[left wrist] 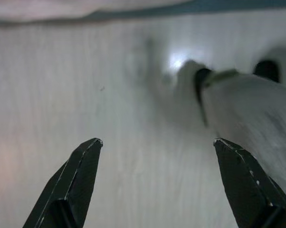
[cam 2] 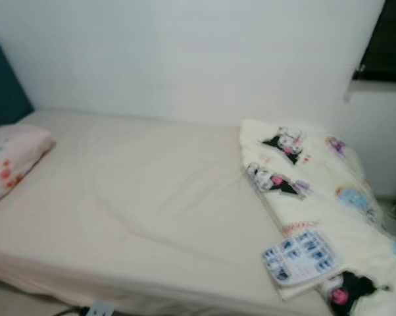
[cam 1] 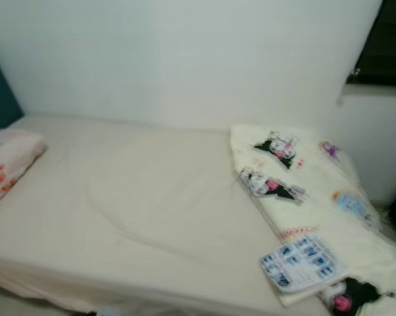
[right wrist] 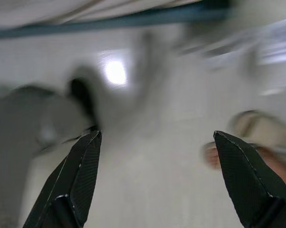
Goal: Clean up the room
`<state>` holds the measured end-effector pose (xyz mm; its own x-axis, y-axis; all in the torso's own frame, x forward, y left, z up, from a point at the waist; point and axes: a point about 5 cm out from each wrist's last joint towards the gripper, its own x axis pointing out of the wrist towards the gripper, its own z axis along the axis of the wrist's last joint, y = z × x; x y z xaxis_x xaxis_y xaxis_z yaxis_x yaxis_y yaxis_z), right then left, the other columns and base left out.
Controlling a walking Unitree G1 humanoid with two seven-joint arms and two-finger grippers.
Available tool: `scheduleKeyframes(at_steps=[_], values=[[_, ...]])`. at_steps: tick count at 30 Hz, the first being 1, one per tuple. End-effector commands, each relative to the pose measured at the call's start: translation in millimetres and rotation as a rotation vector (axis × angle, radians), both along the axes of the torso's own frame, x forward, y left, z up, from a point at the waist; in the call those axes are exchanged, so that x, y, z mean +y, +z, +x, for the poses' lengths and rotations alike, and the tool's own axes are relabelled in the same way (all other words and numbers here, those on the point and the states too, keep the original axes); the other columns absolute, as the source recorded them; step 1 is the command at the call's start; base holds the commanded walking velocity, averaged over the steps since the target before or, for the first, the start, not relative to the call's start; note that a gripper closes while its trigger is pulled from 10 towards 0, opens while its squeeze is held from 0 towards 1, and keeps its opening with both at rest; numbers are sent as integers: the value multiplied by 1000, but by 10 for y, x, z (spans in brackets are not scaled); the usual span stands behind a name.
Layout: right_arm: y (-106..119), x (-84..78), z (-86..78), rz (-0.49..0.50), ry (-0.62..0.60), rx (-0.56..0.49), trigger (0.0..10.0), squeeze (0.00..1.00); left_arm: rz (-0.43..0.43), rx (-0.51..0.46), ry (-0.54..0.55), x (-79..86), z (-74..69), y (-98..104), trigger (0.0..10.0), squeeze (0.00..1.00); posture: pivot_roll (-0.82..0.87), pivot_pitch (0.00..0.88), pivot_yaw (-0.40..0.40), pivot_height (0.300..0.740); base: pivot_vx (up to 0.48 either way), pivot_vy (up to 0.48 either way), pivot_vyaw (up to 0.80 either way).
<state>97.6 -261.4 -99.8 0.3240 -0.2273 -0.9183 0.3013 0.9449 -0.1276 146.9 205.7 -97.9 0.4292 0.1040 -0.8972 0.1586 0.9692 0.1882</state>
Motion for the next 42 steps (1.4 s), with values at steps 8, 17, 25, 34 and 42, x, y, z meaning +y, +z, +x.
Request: scheduleKeyframes(at_steps=[8,17,25,34,42], values=[[19,-26,39,33,-33,-28,10000,0,2,-3,9,22,-10,1,10000,0,-65,0,-37,740,0,-352,0],[82,-110,133,56,-103,-142,10000,0,14,-6,0,26,5,7,10000,0,-68,0,-35,740,0,0,0],[330,-182,646,160,-69,-402,10000,0,48,-40,47,111,47,40,10000,0,-77,0,-32,740,0,0,0],[1089,-645,1427,170,-260,-853,10000,0,145,-276,378,579,359,323,10000,0,-73,0,-40,705,0,0,0],[1274,-580,1644,166,-147,-932,10000,0,152,-546,518,840,852,759,10000,0,-67,0,-45,670,0,0,0]])
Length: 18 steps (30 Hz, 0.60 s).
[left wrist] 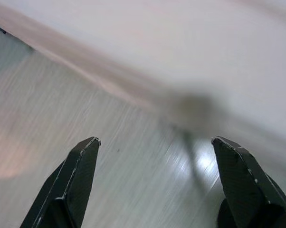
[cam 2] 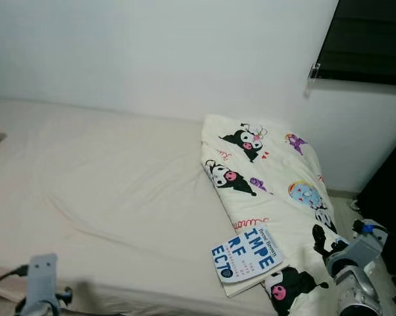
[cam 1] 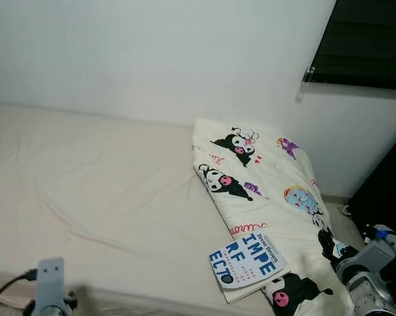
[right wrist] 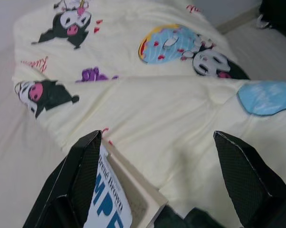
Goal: Clean up the room
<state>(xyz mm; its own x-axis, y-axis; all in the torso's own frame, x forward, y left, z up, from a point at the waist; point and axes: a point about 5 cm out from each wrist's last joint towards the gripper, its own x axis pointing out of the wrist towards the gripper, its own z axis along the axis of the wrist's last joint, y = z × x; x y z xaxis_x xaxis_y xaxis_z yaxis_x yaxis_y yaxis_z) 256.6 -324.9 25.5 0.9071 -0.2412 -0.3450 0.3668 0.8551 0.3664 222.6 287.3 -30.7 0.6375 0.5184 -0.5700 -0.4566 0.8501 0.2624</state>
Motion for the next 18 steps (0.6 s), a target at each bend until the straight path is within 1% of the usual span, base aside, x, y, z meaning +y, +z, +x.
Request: scheduleKeyframes(at_steps=[1,3,4,6,7,11,15,17,18], values=[[21,55,54,-17,36,-12,10000,0,9,-51,-9,25,95,87,10000,0,-67,0,-45,670,0,0,0],[20,131,104,-61,99,11,10000,0,-29,-112,-42,-50,234,160,10000,0,-60,0,-41,660,0,0,0],[20,162,127,-80,121,22,10000,0,-36,-126,-90,-112,295,183,10000,0,-52,0,-39,655,0,0,0],[30,191,159,-93,141,31,10000,0,-32,-137,-156,-196,364,206,10000,0,-52,0,-39,645,0,0,0],[30,191,159,-93,141,31,10000,0,-32,-137,-156,-196,364,206,10000,0,-52,0,-39,645,0,0,0],[96,197,229,-117,167,26,10000,0,-63,-155,-208,-313,400,196,10000,0,-47,2,-30,625,0,0,0],[128,198,261,-120,174,17,10000,0,-81,-167,-228,-356,409,191,10000,0,-41,10,-29,615,0,0,0],[154,203,289,-126,179,12,10000,0,-88,-181,-248,-389,422,197,10000,0,-38,13,-29,610,0,0,0],[195,207,328,-134,186,1,10000,0,-96,-201,-265,-415,447,217,10000,0,-33,18,-28,605,0,0,0]])
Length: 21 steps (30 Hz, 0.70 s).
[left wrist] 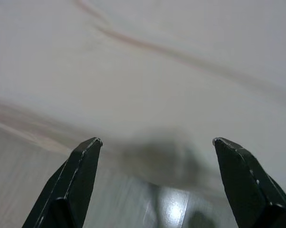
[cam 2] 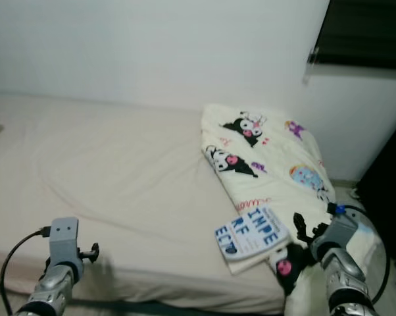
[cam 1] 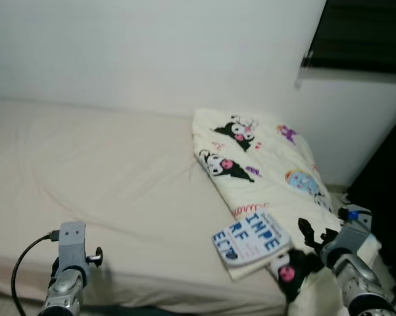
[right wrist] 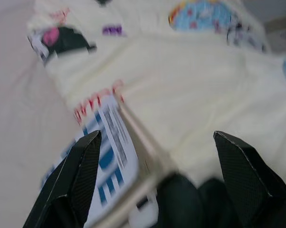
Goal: Clean up the room
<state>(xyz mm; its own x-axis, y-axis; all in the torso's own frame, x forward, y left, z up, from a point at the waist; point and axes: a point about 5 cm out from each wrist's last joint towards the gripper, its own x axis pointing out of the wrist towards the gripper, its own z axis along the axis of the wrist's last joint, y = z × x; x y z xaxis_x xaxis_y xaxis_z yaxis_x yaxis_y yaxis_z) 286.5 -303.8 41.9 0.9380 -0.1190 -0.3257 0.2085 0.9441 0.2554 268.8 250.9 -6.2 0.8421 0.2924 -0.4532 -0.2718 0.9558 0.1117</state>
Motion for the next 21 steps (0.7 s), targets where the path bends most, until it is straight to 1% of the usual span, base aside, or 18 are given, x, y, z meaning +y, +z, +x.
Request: scheduleKeyframes(at_steps=[1,3,4,6,7,8,10,11,12,13,14,15,16,17,19,20,21], values=[[59,-2,54,-17,14,-11,10000,0,-15,-13,-32,-66,0,-15,10000,0,-29,21,-29,600,0,0,0],[155,-14,125,-30,22,-44,10000,0,-14,-58,-56,-79,57,50,10000,0,-21,35,-27,590,0,0,0],[155,-14,125,-30,22,-44,10000,0,-14,-58,-56,-79,57,50,10000,0,-21,35,-27,590,0,0,0],[267,-33,195,-39,29,-83,10000,0,-8,-108,-70,-75,126,136,10000,0,-17,43,-26,580,0,0,0],[403,-62,266,-38,37,-136,10000,0,6,-161,-89,-67,205,240,10000,0,-13,48,-25,570,0,0,0],[403,-62,266,-38,37,-136,10000,0,6,-161,-89,-67,205,240,10000,0,-13,48,-25,570,0,0,0],[547,-89,336,-34,42,-192,10000,0,24,-205,-107,-60,275,337,10000,0,-6,58,-23,560,0,0,0],[547,-89,336,-34,42,-192,10000,0,24,-205,-107,-60,275,337,10000,0,-6,58,-23,560,0,0,0],[622,-97,372,-30,48,-221,10000,0,33,-226,-117,-56,305,383,10000,0,-1,67,-20,555,0,0,0],[622,-97,372,-30,48,-221,10000,0,33,-226,-117,-56,305,383,10000,0,-1,67,-20,555,0,0,0],[732,-92,426,-16,61,-268,10000,0,45,-254,-126,-49,342,443,10000,0,4,77,-18,550,0,0,0],[732,-92,426,-16,61,-268,10000,0,45,-254,-126,-49,342,443,10000,0,4,77,-18,550,0,0,0],[946,-33,549,6,107,-347,10000,0,73,-301,-150,-42,400,550,10000,0,10,89,-17,540,0,0,0],[946,-33,549,6,107,-347,10000,0,73,-301,-150,-42,400,550,10000,0,10,89,-17,540,0,0,0],[1009,69,632,3,155,-350,10000,0,96,-327,-168,-42,413,597,10000,0,18,111,-15,530,0,0,0],[1009,69,632,3,155,-350,10000,0,96,-327,-168,-42,413,597,10000,0,18,111,-15,530,0,0,0],[952,214,685,-26,219,-297,10000,0,110,-349,-175,-31,396,620,10000,0,37,140,-17,530,0,0,0]])
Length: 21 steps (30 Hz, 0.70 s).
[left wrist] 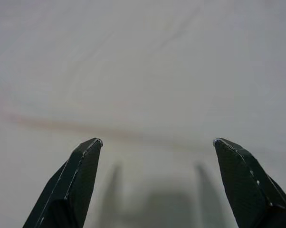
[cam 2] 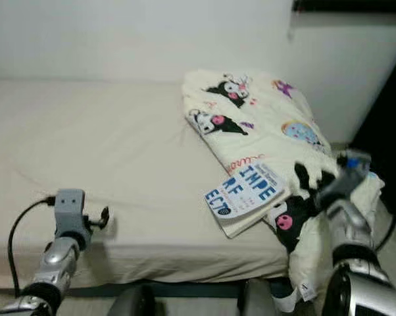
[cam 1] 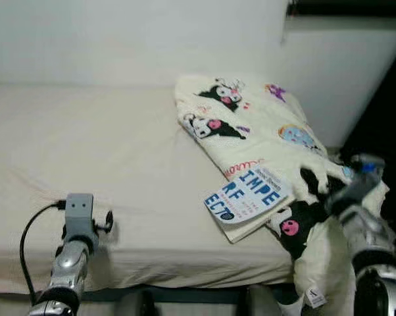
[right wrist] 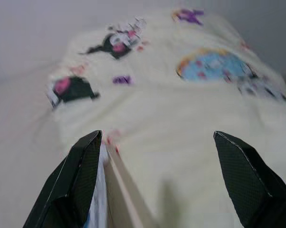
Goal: Clean up the room
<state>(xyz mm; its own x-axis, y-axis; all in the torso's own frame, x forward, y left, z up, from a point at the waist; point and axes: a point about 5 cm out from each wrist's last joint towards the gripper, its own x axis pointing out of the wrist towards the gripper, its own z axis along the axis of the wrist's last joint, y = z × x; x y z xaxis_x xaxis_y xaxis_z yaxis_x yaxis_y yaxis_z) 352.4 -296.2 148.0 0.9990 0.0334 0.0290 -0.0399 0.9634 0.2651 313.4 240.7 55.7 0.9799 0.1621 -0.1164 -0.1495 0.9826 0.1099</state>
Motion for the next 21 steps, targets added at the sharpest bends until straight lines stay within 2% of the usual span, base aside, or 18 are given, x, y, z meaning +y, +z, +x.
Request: scheduleKeyframes(at_steps=[1,4,5,12,15,19,21], values=[[-131,191,44,-39,77,82,10000,0,41,-17,-4,81,-58,14,10000,0,40,143,-19,530,0,0,0],[-144,223,55,-51,88,93,10000,0,44,-25,-3,87,-64,23,10000,0,40,143,-19,530,0,0,0],[-141,256,74,-48,99,99,10000,0,49,-39,1,111,-75,46,10000,0,56,170,-24,530,0,0,0],[-216,270,102,-125,98,260,10000,0,94,-108,6,268,-150,194,10000,0,96,238,-44,530,0,0,0],[-235,255,94,-119,117,312,10000,0,116,-122,1,307,-189,236,10000,0,103,254,-43,530,0,0,0],[-267,374,71,0,302,345,10000,0,141,-115,-28,285,-252,225,10000,0,105,273,-43,530,0,0,0],[-273,395,63,11,335,347,10000,0,143,-112,-32,276,-262,219,10000,0,105,273,-43,530,0,0,0]])
